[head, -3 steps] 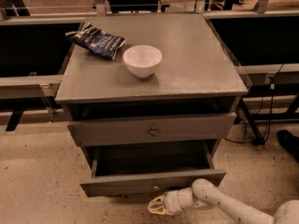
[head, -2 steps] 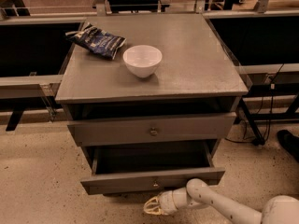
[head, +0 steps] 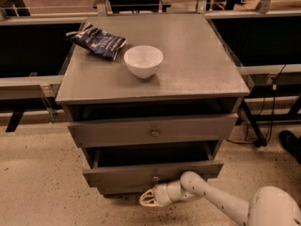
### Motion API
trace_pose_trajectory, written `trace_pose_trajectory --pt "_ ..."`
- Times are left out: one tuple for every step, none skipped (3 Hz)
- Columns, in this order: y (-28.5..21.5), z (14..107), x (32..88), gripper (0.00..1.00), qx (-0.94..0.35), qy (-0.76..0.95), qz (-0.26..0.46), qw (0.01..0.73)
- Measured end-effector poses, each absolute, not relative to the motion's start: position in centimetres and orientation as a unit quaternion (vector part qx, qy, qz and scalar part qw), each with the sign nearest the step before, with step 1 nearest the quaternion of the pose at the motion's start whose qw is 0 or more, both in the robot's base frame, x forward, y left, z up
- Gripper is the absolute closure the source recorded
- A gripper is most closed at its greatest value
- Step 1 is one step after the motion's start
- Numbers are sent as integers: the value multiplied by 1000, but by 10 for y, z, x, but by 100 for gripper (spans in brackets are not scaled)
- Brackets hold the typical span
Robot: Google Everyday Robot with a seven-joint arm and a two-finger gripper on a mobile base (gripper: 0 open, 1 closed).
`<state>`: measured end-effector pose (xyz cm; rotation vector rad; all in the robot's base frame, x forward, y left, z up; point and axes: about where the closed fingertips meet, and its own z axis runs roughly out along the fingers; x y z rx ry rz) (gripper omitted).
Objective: Close middle drawer
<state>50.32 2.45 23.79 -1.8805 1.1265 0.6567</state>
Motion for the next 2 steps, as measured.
trace_pose_trajectory --pt "36 238 530 100 -747 439 268 421" --pt "41 240 546 100 -747 433 272 425"
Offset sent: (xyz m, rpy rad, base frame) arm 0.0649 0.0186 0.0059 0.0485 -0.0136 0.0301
